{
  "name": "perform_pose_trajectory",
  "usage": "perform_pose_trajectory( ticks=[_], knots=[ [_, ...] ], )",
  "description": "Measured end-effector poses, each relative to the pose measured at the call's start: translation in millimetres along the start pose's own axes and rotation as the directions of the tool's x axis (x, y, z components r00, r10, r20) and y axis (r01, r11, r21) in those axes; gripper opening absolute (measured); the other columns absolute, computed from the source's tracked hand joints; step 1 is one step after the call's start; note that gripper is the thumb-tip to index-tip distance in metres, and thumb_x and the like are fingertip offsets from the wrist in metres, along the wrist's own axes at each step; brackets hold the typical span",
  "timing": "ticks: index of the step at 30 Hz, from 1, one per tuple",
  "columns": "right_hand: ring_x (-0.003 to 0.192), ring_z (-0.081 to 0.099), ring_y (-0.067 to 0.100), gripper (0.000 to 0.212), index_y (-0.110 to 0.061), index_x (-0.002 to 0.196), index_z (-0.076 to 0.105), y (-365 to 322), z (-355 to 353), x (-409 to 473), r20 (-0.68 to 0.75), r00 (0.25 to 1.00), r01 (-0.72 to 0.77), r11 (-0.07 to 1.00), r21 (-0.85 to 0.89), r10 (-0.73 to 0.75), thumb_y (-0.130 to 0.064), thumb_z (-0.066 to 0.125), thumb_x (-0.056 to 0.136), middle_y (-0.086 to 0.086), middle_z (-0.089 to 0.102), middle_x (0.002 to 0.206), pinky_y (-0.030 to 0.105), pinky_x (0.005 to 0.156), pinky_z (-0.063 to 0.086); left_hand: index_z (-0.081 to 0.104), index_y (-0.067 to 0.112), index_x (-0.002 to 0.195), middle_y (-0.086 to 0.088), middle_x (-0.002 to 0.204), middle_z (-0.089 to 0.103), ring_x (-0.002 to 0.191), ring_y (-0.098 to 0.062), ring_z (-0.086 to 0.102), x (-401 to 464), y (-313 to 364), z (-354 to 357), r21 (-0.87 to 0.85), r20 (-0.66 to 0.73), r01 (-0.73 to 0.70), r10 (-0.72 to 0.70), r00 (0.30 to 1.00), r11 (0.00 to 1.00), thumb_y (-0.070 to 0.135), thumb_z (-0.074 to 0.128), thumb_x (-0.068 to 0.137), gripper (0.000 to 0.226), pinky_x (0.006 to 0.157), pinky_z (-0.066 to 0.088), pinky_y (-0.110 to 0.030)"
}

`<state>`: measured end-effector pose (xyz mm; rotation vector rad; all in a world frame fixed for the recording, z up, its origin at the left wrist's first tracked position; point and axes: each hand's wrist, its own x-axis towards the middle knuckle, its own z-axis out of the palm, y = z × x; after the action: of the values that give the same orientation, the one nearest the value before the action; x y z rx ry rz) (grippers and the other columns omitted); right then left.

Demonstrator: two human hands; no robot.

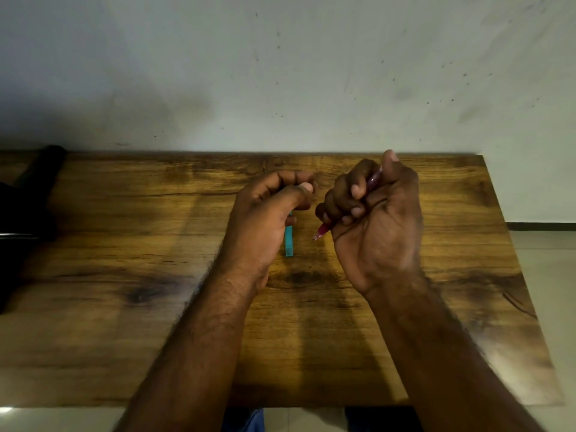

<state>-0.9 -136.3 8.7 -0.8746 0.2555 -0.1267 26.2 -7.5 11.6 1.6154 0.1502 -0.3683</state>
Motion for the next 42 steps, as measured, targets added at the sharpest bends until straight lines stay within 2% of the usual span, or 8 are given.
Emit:
perform_pose_trajectory(
  ticks=[12, 15, 20, 24, 28, 33, 37, 42],
  knots=[
    [0.054, 0.025, 0.016, 0.052, -0.013, 0.071, 0.053, 4.6, -1.7, 0.7, 0.031, 0.999, -0.028, 0.996, -0.087, 0.031, -0.044, 0.031, 0.106, 0.001, 0.03, 0.057, 0.037, 0.057, 0.025, 0.078, 0.024, 0.108, 0.006, 0.106, 0.081, 0.104, -0.015, 0.074, -1.4, 2.9, 0.5, 0.014, -0.012, 0.011, -0.011, 1.0, 1.0, 0.019, 0.062, 0.1, 0.019, 0.1, 0.053, -0.049],
    [0.054, 0.023, 0.017, 0.049, -0.015, 0.066, 0.05, 5.3, -0.8, 0.4, 0.035, 0.999, -0.014, 0.995, -0.098, 0.018, -0.041, 0.033, 0.103, 0.0, 0.029, 0.055, 0.041, 0.057, 0.02, 0.077, 0.022, 0.11, 0.005, 0.108, 0.08, 0.105, -0.017, 0.074, -1.9, 3.7, 0.5, 0.009, -0.009, 0.015, -0.014, 1.0, 1.0, 0.018, 0.062, 0.1, 0.019, 0.101, 0.052, -0.051],
    [0.055, 0.023, 0.017, 0.054, -0.011, 0.073, 0.048, 4.3, -0.6, 0.8, -0.005, 1.0, -0.03, 0.998, -0.056, 0.03, -0.044, 0.027, 0.11, 0.002, 0.028, 0.057, 0.037, 0.059, 0.024, 0.077, 0.023, 0.11, 0.005, 0.107, 0.081, 0.105, -0.016, 0.074, -1.2, 3.3, 0.5, 0.007, -0.012, 0.015, -0.015, 1.0, 1.0, 0.019, 0.062, 0.1, 0.019, 0.1, 0.053, -0.049],
    [0.055, 0.02, 0.017, 0.05, -0.011, 0.069, 0.043, 2.8, -0.7, 1.2, -0.016, 1.0, -0.01, 1.0, -0.008, 0.01, -0.037, 0.025, 0.109, 0.0, 0.027, 0.055, 0.038, 0.059, 0.022, 0.077, 0.024, 0.108, 0.005, 0.107, 0.08, 0.105, -0.017, 0.074, -0.4, 1.4, -0.1, -0.007, -0.005, 0.011, -0.011, 1.0, 1.0, 0.018, 0.063, 0.099, 0.018, 0.093, 0.054, -0.043],
    [0.057, 0.019, 0.019, 0.057, -0.011, 0.071, 0.046, 2.1, -0.8, 2.6, -0.037, 0.997, -0.071, 0.996, 0.045, 0.073, -0.05, 0.027, 0.108, 0.002, 0.025, 0.057, 0.037, 0.059, 0.024, 0.078, 0.026, 0.107, 0.006, 0.107, 0.081, 0.105, -0.016, 0.074, 0.3, 0.2, -0.2, -0.013, -0.005, 0.008, -0.008, 1.0, 1.0, 0.028, 0.067, 0.092, 0.019, 0.089, 0.053, -0.04],
    [0.054, 0.017, 0.017, 0.052, -0.013, 0.067, 0.044, 2.1, -4.0, 4.4, -0.061, 0.994, -0.089, 0.992, 0.089, 0.095, -0.042, 0.03, 0.107, -0.001, 0.026, 0.052, 0.04, 0.061, 0.018, 0.078, 0.025, 0.108, 0.007, 0.107, 0.081, 0.106, -0.018, 0.074, 1.0, -1.5, -0.2, -0.012, -0.008, 0.009, -0.009, 1.0, 1.0, 0.019, 0.063, 0.099, 0.019, 0.09, 0.052, -0.04],
    [0.054, 0.019, 0.017, 0.057, -0.013, 0.068, 0.047, 2.1, -5.7, 4.7, -0.065, 0.989, -0.124, 0.98, 0.159, 0.135, -0.052, 0.029, 0.107, -0.001, 0.024, 0.054, 0.034, 0.058, 0.03, 0.078, 0.024, 0.109, 0.006, 0.108, 0.081, 0.103, -0.017, 0.075, 1.0, -1.9, 0.8, -0.013, -0.01, 0.011, -0.011, 1.0, 1.0, 0.018, 0.063, 0.099, 0.019, 0.087, 0.052, -0.037],
    [0.052, 0.018, 0.015, 0.051, -0.015, 0.066, 0.045, 0.9, -7.8, 6.5, -0.093, 0.982, -0.137, 0.959, 0.249, 0.165, -0.047, 0.032, 0.104, -0.003, 0.024, 0.052, 0.032, 0.058, 0.031, 0.078, 0.025, 0.108, 0.008, 0.107, 0.081, 0.103, -0.017, 0.074, 1.9, -2.8, 0.1, -0.008, -0.013, 0.005, -0.005, 1.0, 1.0, 0.018, 0.063, 0.099, 0.019, 0.089, 0.052, -0.039]
  ],
)
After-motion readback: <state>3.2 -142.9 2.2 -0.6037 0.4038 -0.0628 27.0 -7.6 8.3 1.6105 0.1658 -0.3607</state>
